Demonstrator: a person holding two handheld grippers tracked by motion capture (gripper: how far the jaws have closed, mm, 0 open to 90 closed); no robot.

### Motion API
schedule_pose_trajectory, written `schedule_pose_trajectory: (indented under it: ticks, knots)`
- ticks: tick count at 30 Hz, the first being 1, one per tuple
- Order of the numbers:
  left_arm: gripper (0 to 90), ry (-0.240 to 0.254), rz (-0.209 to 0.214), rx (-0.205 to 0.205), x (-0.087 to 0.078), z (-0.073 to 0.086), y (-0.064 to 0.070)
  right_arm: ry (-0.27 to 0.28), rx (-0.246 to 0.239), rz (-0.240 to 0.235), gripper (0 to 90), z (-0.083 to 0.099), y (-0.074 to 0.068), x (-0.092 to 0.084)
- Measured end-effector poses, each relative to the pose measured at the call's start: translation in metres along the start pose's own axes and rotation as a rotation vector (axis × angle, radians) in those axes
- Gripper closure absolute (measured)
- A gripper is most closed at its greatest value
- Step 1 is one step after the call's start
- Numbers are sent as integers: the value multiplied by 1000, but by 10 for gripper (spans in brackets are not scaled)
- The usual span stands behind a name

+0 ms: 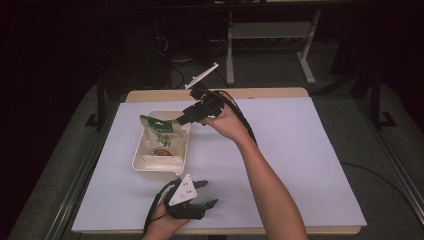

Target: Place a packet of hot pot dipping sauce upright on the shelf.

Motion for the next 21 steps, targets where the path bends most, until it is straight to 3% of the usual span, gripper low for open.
schedule_pose_trajectory:
  ticks: [21]
  knots:
    - [318, 0, -14, -11, 0, 0, -3, 38, 51, 0, 457, 26, 8, -33]
Point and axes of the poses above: each handheld gripper's, and its own axes: x roughly forward along the jaws, z roughly out of its underside, y roughly to its right, the point moved 4 cm from there along x, roughly forward along the jaws, and after that the axes turned 5 degrees about z, right-handed, at the moved point
